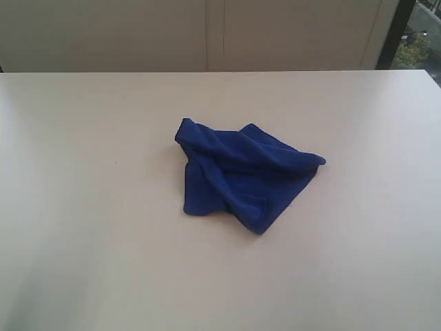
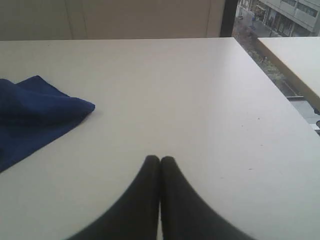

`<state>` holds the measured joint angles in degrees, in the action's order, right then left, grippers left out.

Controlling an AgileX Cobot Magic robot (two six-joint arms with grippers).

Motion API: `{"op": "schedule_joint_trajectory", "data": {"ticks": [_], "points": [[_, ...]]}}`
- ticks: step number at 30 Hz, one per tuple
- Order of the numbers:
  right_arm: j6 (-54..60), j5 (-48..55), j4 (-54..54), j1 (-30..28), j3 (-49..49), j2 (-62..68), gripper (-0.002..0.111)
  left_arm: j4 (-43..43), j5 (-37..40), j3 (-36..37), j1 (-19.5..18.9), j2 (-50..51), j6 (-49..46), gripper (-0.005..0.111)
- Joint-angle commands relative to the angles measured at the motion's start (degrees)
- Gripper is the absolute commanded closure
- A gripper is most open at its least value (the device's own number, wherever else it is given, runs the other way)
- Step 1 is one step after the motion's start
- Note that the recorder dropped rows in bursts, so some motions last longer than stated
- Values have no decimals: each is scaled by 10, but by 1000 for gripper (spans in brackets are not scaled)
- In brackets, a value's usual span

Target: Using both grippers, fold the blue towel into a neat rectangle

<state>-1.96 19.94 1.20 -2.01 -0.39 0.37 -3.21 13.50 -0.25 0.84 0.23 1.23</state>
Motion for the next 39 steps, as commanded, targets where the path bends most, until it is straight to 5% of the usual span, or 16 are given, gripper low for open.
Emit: {"op": "schedule_joint_trajectory", "data": {"ticks": [1,8,23,39], "points": [[3,-3,2,3,4,-4,108,-2,-2,3,-2,-2,1,107],[3,-19,2,3,4,-4,108,-2,-2,3,-2,-2,1,107],[7,-412,2,3,4,-4,108,-2,-2,3,-2,-2,1,107],[3,-344,-2,3,-8,-4,108,-2,-2,3,-2,-2,1,107]]}}
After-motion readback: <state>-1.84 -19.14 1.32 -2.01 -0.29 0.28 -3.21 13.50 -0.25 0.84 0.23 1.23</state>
